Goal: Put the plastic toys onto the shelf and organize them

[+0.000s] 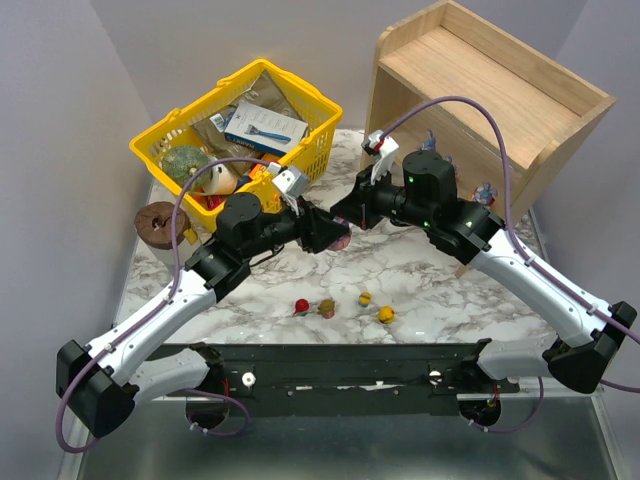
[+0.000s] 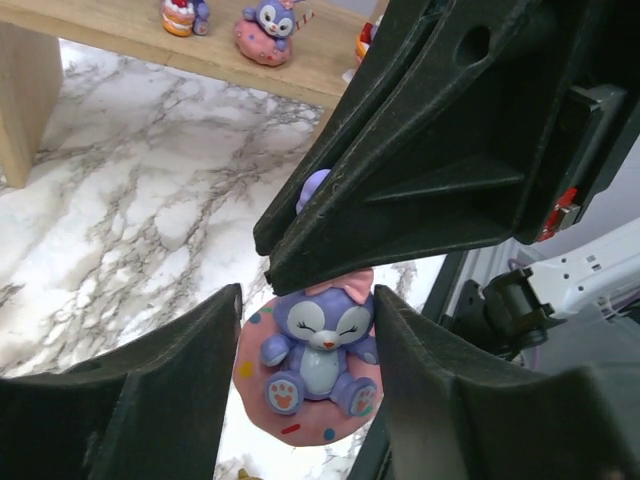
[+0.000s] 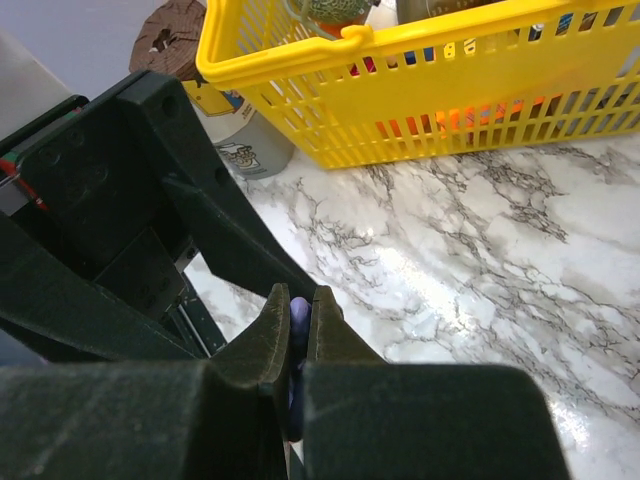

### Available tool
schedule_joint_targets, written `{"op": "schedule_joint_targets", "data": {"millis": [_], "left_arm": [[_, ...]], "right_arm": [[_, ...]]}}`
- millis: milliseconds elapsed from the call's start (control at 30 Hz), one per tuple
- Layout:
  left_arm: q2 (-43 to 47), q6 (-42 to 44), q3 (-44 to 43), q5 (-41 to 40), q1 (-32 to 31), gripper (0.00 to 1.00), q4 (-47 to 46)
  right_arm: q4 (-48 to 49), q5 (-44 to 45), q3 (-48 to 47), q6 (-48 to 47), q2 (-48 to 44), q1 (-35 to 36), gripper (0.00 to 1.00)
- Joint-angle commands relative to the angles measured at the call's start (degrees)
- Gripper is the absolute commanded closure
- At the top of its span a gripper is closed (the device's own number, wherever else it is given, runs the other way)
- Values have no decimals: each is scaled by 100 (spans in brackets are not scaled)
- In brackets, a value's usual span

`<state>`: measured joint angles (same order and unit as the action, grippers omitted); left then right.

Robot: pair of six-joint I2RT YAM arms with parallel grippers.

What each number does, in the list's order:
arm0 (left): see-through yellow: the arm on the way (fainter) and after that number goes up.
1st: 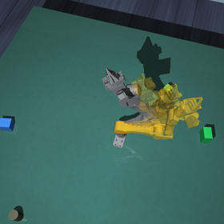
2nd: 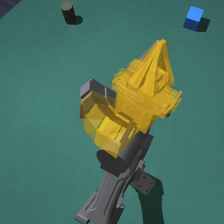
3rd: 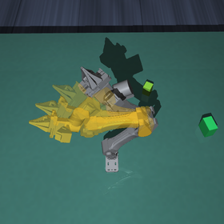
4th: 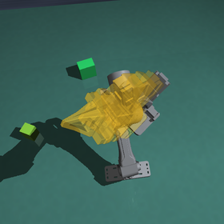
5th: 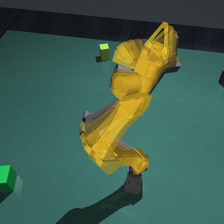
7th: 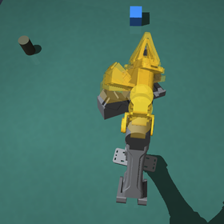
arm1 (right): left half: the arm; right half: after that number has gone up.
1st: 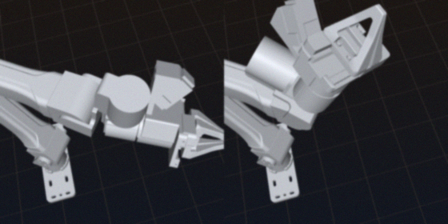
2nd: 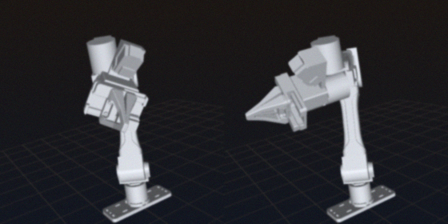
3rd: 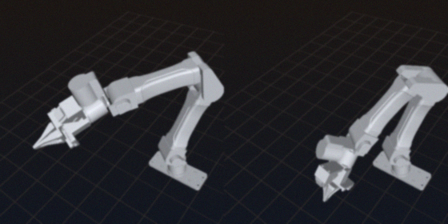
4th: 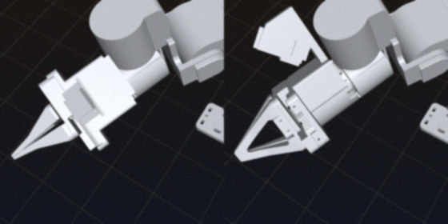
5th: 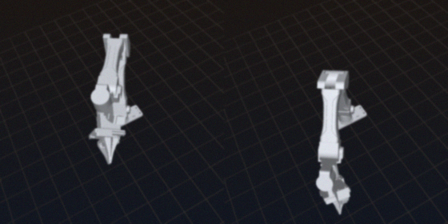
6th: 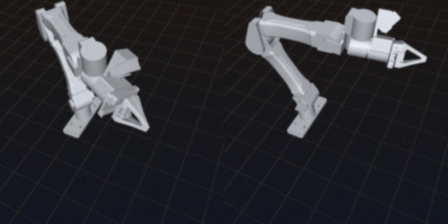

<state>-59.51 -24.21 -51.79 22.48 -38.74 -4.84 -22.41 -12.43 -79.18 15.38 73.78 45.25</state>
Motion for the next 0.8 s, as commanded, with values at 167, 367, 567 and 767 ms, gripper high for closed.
{"op": "schedule_joint_targets", "data": {"millis": [167,367,567,767], "left_arm": [[-281,83,-165,37,16,82,80],[-404,100,-288,-296,25,100,54],[-579,83,-463,-481,16,100,27],[-860,223,-727,-622,16,100,18]], "right_arm": [[396,222,-45,185,-197,10,99],[177,785,-369,527,-188,1,84],[-237,1874,-704,905,-215,10,41],[-492,2385,-1029,818,-346,1,24]]}}
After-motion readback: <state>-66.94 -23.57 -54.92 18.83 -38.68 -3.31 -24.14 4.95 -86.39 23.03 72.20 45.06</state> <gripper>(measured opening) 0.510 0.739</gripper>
